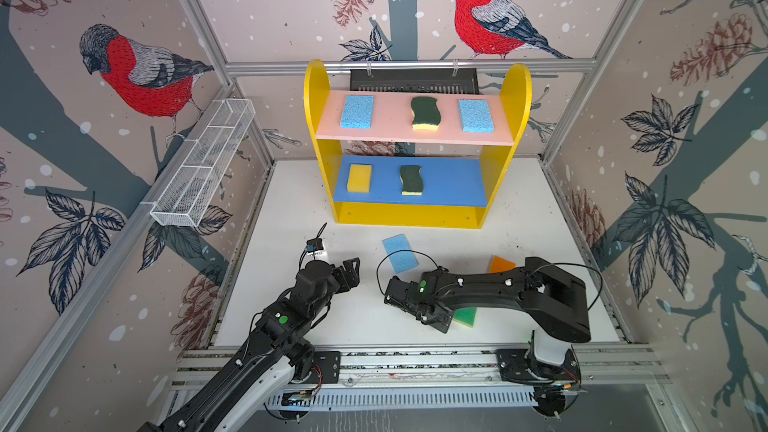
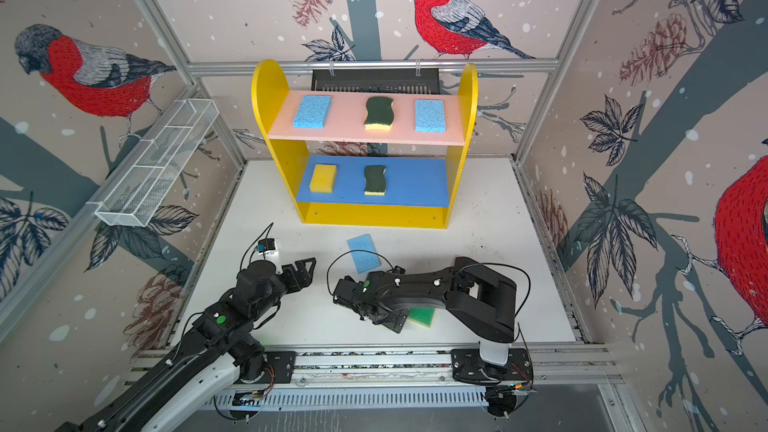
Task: Arrange cleaning sponges on a shelf
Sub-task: Pick up the cleaning sponge from the bottom-center of the table.
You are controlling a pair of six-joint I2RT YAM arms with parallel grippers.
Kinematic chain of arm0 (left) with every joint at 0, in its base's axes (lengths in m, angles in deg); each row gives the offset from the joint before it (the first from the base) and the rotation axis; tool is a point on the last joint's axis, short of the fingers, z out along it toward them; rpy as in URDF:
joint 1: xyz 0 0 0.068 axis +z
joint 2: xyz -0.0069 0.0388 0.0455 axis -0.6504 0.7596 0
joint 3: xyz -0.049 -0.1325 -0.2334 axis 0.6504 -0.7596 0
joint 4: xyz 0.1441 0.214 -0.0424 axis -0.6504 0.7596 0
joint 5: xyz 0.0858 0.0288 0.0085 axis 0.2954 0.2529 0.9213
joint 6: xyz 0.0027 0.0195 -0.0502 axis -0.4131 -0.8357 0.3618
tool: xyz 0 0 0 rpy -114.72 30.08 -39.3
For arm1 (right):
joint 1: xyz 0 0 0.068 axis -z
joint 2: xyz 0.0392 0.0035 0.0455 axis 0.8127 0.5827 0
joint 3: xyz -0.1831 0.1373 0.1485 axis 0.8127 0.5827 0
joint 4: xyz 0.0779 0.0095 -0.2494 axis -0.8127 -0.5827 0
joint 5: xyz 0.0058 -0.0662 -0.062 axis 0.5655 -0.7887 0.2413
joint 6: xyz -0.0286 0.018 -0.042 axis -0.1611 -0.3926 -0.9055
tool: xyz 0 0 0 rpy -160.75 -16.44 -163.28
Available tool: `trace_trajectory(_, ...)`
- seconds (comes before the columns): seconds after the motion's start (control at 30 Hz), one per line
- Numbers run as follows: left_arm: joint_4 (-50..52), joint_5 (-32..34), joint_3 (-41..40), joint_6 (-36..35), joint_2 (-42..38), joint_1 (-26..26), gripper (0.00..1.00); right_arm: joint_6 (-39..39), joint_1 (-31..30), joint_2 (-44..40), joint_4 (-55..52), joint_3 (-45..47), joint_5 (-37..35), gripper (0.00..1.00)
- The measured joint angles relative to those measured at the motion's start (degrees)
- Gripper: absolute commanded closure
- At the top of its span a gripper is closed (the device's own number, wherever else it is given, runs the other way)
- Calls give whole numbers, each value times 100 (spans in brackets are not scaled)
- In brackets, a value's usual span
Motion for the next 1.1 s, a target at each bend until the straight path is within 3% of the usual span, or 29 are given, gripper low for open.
trace_trajectory(0.3, 11, 20, 0, 26, -4, -2, 15, -315, 37, -199, 4, 140, -160, 16)
trace_trajectory(1.1, 83, 155, 0, 46, 109, -2, 15, -778, 122, -354, 304, 525, -380, 14)
